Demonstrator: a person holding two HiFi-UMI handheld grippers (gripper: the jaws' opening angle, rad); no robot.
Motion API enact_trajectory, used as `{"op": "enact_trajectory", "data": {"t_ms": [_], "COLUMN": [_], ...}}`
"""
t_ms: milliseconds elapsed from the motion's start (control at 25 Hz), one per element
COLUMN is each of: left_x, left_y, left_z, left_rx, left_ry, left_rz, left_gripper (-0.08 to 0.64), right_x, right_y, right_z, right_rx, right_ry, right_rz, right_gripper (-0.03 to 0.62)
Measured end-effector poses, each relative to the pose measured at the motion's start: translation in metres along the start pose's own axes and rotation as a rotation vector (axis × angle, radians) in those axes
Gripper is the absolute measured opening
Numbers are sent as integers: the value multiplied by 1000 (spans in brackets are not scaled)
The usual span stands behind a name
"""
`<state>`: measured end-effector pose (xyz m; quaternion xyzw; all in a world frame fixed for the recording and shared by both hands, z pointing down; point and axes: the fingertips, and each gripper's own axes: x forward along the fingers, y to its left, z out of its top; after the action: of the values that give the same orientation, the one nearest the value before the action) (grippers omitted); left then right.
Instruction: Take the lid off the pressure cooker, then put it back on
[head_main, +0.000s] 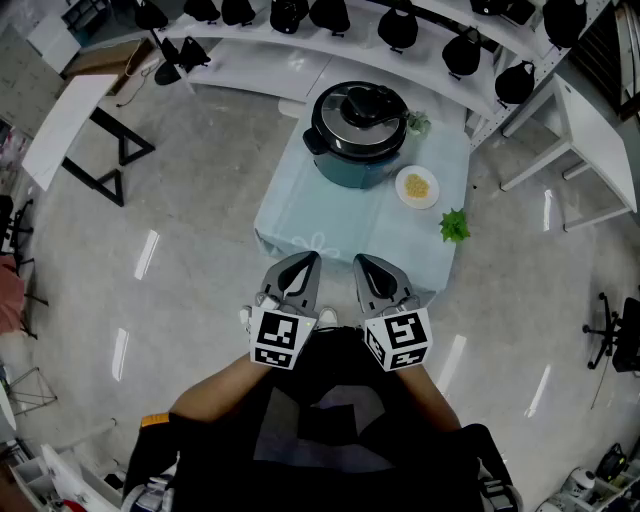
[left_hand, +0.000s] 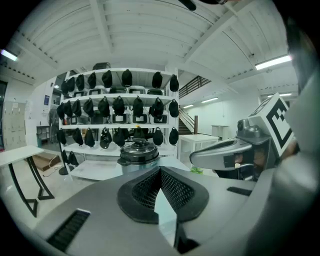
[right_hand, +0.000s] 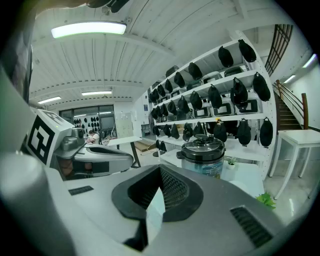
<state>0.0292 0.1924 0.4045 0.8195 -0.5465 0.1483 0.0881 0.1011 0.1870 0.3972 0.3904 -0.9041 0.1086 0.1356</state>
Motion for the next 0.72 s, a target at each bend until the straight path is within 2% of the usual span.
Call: {"op": "enact_trajectory", "data": {"t_ms": [720], "left_x": [-20], "left_y": [-3], "left_z": [7], "left_rx": [27], "left_ry": [-19], "left_rz": [43], "left_gripper": [8], "right_x": [-12], "right_y": [9], "right_z": [9], "right_rx": [-10], "right_ry": [-41], "right_rz": [25], "right_gripper": [17]}}
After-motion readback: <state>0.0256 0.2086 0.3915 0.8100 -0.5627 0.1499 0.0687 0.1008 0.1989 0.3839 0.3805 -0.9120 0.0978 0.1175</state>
